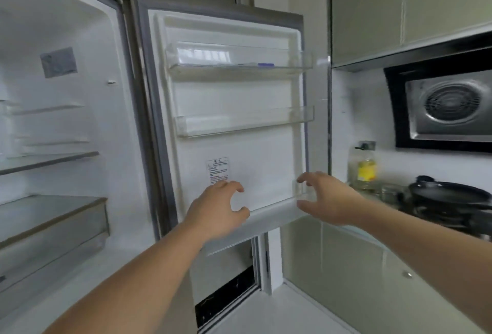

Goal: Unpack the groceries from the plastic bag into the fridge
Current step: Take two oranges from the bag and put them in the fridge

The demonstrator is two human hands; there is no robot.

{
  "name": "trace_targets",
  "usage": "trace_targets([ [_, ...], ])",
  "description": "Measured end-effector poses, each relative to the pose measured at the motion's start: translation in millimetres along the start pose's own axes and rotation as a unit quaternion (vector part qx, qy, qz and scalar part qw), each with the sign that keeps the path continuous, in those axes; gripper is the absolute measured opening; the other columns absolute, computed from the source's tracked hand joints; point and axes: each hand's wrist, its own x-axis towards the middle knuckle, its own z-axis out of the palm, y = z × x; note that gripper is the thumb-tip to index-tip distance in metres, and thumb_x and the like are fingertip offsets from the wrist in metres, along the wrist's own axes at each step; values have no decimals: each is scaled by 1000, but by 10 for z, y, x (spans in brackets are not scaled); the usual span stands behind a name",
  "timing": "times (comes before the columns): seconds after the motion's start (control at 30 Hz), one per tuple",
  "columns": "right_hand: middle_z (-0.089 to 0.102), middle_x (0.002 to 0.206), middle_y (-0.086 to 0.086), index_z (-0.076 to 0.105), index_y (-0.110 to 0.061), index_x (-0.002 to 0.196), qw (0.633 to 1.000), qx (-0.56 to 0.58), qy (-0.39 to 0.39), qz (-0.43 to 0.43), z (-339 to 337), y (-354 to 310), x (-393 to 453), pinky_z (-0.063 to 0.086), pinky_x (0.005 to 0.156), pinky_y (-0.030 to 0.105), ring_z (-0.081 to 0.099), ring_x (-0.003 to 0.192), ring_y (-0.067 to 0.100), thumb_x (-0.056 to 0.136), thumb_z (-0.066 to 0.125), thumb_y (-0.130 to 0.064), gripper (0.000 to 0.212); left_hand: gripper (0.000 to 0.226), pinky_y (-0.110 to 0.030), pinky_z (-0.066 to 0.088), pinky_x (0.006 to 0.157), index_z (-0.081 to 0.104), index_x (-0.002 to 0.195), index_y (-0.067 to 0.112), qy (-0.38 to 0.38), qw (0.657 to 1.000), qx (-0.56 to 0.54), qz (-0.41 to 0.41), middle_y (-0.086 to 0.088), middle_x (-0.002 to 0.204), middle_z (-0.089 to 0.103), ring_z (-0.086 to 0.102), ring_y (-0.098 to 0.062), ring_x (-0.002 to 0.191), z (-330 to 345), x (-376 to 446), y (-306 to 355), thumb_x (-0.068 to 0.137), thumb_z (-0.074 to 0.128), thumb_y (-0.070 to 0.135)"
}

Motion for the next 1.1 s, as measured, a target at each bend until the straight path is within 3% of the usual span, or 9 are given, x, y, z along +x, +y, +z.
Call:
trace_targets([
  [0.23, 44, 139, -1, 37, -29, 140, 986, -71, -1, 149, -13, 344, -725, 48, 95, 40, 53, 117, 21, 87, 57, -46, 59, 49, -34, 45, 91, 48, 130, 34, -73, 982, -71, 159, 9, 130, 50, 49, -16, 118, 587, 161, 678, 83, 59, 44],
  [0.47, 44, 136, -4, 36, -31, 140, 940, -133, 25, 312, -661, 941, -1996, 48, 91, 37, 57, 106, 19, 87, 56, -46, 58, 48, -37, 45, 97, 51, 125, 33, -117, 936, -144, 298, 11, 128, 50, 50, -16, 118, 905, 66, 1994, 80, 60, 44],
  [0.6, 44, 139, -4, 37, -29, 141, 904, -140, 59, 400, -1090, 1256, -2816, 46, 84, 31, 55, 108, 18, 87, 56, -45, 59, 46, -36, 45, 96, 51, 125, 35, -143, 909, -174, 351, 12, 127, 49, 48, -14, 119, 1028, -196, 2940, 80, 60, 41],
  [0.77, 47, 138, -1, 35, -34, 139, 871, -115, 86, 470, -1345, 1605, -3728, 54, 85, 37, 59, 105, 21, 80, 55, -48, 64, 46, -36, 45, 94, 49, 125, 37, -178, 879, -165, 410, 13, 127, 49, 46, -12, 121, 1247, -710, 3855, 81, 58, 46],
  [0.93, 46, 139, -1, 36, -31, 139, 841, -121, 95, 519, -1494, 1756, -4253, 51, 90, 36, 55, 114, 21, 87, 56, -42, 57, 44, -35, 46, 94, 49, 125, 37, -190, 862, -162, 440, 13, 127, 49, 47, -12, 121, 1333, -928, 4424, 82, 56, 45],
  [1.1, 45, 139, 2, 37, -27, 141, 834, -103, 96, 534, -1575, 1966, -4515, 47, 94, 32, 53, 119, 21, 89, 57, -39, 57, 46, -36, 46, 94, 49, 126, 38, -201, 853, -168, 452, 13, 128, 49, 47, -12, 122, 1409, -981, 4779, 82, 57, 46],
])
